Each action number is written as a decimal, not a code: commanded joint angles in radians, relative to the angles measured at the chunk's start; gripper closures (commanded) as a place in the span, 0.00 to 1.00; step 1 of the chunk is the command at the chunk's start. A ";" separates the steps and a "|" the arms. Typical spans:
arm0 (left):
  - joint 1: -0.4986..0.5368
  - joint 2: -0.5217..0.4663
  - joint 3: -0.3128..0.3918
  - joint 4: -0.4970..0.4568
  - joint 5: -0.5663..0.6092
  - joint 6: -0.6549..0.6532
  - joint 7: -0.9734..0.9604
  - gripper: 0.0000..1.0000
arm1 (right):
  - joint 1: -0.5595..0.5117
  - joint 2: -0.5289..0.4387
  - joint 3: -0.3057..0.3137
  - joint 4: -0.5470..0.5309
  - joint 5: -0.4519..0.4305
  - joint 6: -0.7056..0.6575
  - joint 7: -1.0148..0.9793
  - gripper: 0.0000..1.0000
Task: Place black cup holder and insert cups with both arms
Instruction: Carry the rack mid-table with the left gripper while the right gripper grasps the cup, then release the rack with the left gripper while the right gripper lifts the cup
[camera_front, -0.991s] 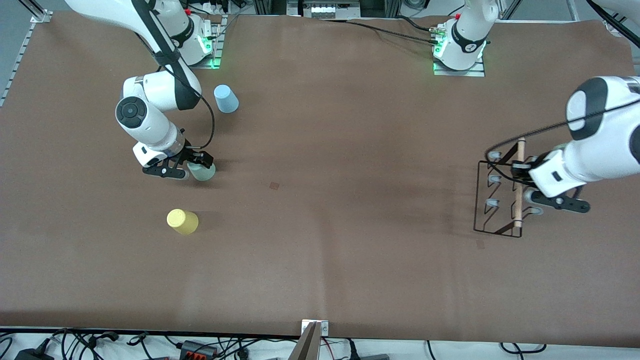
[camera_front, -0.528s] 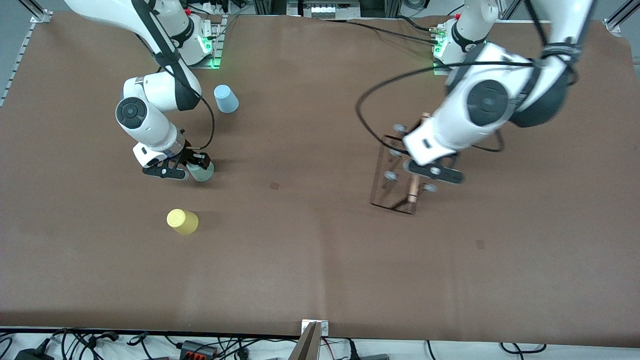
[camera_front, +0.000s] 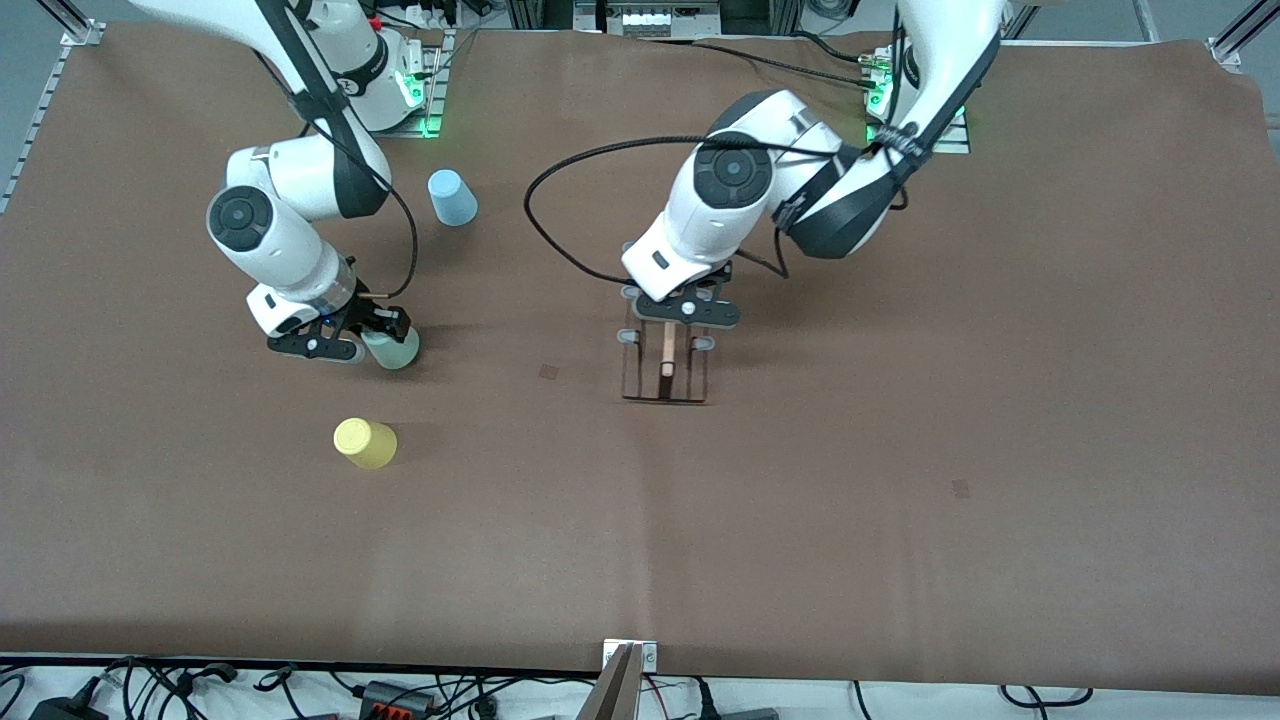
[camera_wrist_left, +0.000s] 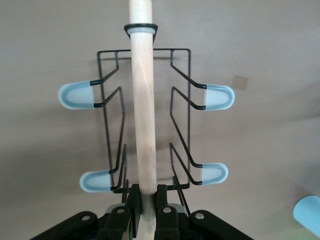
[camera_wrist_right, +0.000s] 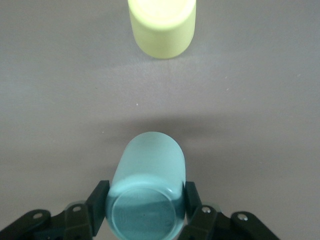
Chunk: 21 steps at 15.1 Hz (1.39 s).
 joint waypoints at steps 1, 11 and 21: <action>-0.022 0.054 0.000 0.051 -0.003 0.040 -0.013 0.99 | -0.017 -0.082 0.006 -0.011 0.008 -0.051 -0.038 0.79; 0.008 -0.027 0.008 0.054 0.010 0.031 -0.014 0.00 | -0.027 -0.080 -0.002 0.012 0.009 -0.069 -0.098 0.78; 0.477 -0.069 0.025 0.045 0.253 -0.210 0.435 0.00 | 0.039 -0.186 0.274 0.194 0.128 -0.402 0.479 0.78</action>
